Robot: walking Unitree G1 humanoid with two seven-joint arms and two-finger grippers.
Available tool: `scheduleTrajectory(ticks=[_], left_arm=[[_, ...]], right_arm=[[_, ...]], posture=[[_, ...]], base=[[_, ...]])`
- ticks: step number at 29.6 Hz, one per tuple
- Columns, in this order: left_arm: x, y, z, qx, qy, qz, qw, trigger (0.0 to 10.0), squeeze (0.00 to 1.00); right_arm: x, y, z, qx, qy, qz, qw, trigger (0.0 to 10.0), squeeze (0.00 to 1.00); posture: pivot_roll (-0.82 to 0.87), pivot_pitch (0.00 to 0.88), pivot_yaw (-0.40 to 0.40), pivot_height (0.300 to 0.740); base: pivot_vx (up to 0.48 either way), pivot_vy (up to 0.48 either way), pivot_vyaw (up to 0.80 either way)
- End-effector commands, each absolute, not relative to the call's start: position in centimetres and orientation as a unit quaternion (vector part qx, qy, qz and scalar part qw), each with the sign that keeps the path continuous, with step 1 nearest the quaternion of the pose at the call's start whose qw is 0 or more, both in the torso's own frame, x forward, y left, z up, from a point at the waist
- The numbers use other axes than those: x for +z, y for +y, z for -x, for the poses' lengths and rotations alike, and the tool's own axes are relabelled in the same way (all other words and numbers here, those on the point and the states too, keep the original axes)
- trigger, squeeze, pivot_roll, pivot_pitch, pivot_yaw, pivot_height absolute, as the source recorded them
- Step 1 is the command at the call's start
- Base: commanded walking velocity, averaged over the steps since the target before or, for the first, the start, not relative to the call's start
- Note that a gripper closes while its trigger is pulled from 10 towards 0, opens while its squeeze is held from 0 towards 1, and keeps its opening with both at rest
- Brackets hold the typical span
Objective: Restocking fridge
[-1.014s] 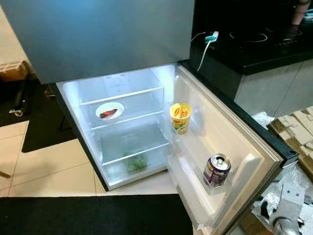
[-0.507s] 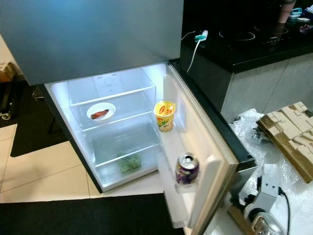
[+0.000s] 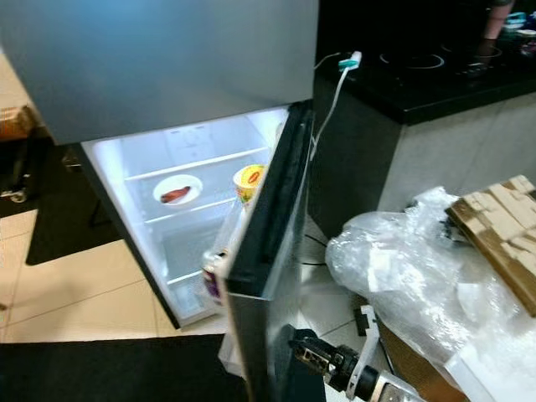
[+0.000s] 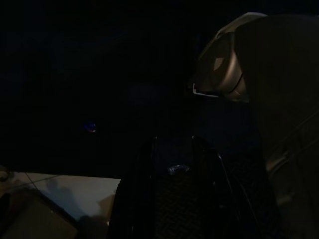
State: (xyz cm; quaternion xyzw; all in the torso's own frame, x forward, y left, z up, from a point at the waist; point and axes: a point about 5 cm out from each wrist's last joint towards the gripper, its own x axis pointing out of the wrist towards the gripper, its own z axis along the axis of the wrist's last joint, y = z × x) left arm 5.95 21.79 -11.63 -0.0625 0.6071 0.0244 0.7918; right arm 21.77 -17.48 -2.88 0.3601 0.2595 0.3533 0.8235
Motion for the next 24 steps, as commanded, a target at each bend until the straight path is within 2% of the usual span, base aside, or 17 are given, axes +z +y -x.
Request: scheduleTrajectory(ticks=[1,2,5,7,8,9,10,12,17,22,24], left_arm=[[-11.7,21.3,-5.8,0.019,0.610,0.064,0.790,10.0,0.00],[-11.7,21.3,-5.9,0.018,0.610,0.064,0.790,10.0,0.00],[-11.7,21.3,-5.9,0.018,0.609,0.065,0.790,10.0,0.00],[-11.8,21.2,-5.8,0.019,0.610,0.065,0.790,10.0,0.00],[-11.8,21.2,-5.8,0.019,0.610,0.065,0.790,10.0,0.00],[-11.8,21.2,-5.8,0.018,0.611,0.065,0.789,10.0,0.00],[-11.8,21.2,-5.8,0.018,0.611,0.065,0.789,10.0,0.00],[-11.8,21.1,-5.8,0.017,0.611,0.065,0.789,10.0,0.00],[-11.8,21.0,-5.9,0.016,0.610,0.065,0.789,10.0,0.00],[-11.7,21.1,-6.1,0.015,0.608,0.063,0.791,10.0,0.00],[-11.7,21.2,-6.3,0.014,0.606,0.058,0.793,10.0,0.00]], right_arm=[[-3.2,-18.0,-21.7,0.324,0.270,-0.346,0.838,10.0,0.00],[-3.9,-19.5,-21.6,0.244,0.295,-0.317,0.868,10.0,0.00],[-4.2,-20.1,-21.5,0.216,0.302,-0.307,0.876,10.0,0.00],[-5.3,-22.1,-20.1,0.128,0.346,-0.262,0.892,10.0,0.00],[-5.3,-22.1,-20.1,0.128,0.346,-0.262,0.892,10.0,0.00],[-6.4,-23.6,-18.3,0.067,0.390,-0.211,0.894,10.0,0.00],[-6.4,-23.6,-18.3,0.067,0.390,-0.211,0.894,10.0,0.00],[-7.4,-24.1,-16.4,0.041,0.434,-0.157,0.886,10.0,0.00],[-8.9,-23.8,-13.7,0.032,0.496,-0.096,0.862,10.0,0.00],[-9.6,-23.5,-12.1,0.041,0.532,-0.050,0.844,10.0,0.00],[-10.2,-23.2,-10.5,0.058,0.563,-0.003,0.824,10.0,0.00]], posture=[[-0.06,0.000,-0.006,0.740],[-0.06,0.000,-0.007,0.740],[-0.06,0.000,-0.007,0.740],[-0.06,0.000,-0.011,0.740],[-0.06,0.000,-0.011,0.740],[-0.06,0.000,-0.012,0.740],[-0.06,0.000,-0.012,0.740],[-0.06,0.000,-0.010,0.740],[-0.06,0.000,-0.008,0.740],[-0.06,0.000,-0.008,0.740],[-0.06,0.000,-0.005,0.740]], base=[[0.000,0.000,0.00],[0.000,0.000,0.00],[0.000,0.000,0.00],[0.000,0.000,0.00],[0.000,0.000,0.00],[0.000,0.000,0.00],[0.000,0.000,0.00],[0.000,0.000,0.00],[0.000,0.000,0.00],[0.000,0.000,0.76],[0.000,0.000,0.75]])
